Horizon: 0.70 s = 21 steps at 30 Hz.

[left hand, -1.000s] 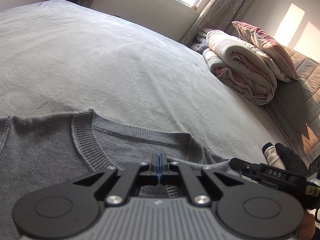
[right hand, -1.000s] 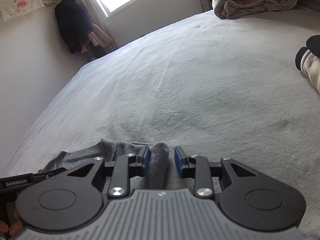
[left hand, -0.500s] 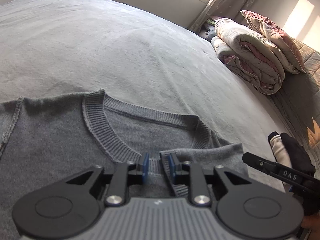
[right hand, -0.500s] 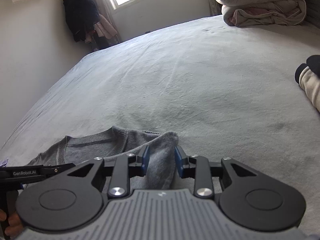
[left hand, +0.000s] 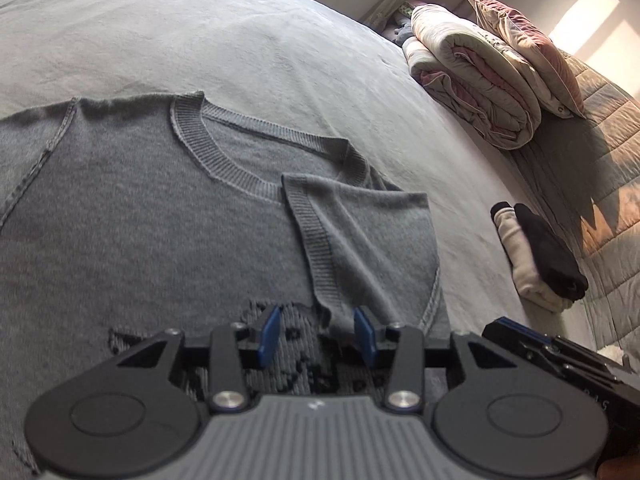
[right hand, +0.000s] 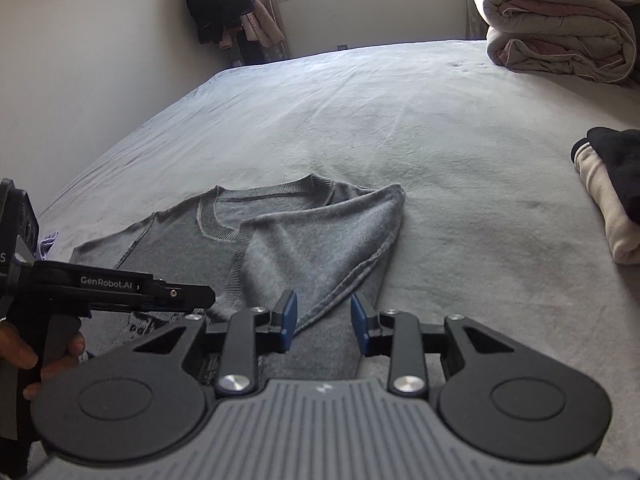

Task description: Fold clothes

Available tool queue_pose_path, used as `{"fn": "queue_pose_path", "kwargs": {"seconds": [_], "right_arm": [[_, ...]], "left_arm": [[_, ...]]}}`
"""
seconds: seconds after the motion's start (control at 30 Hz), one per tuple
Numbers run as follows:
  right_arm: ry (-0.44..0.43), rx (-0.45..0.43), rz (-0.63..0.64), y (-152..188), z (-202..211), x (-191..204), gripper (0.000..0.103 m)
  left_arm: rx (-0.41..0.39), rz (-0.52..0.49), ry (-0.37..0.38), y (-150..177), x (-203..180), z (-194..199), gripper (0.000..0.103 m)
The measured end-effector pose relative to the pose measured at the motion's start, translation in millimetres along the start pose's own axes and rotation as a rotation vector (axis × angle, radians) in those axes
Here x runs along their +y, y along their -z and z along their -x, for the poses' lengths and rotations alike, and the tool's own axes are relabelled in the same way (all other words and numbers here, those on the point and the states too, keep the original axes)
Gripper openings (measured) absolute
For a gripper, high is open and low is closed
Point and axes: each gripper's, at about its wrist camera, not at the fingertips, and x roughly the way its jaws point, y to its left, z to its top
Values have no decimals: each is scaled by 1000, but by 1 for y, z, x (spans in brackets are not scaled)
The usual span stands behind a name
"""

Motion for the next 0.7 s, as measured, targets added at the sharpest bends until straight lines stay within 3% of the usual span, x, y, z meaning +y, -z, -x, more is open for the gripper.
{"fn": "queue_pose_path", "kwargs": {"seconds": [0.37,0.7], "right_arm": [[-14,25,47,42,65,35,34],[-29,119,62,99,119,56,30]], "left_arm": [[97,11,72,59,-19,34,42],[179,17,156,113,-29,53,37]]}}
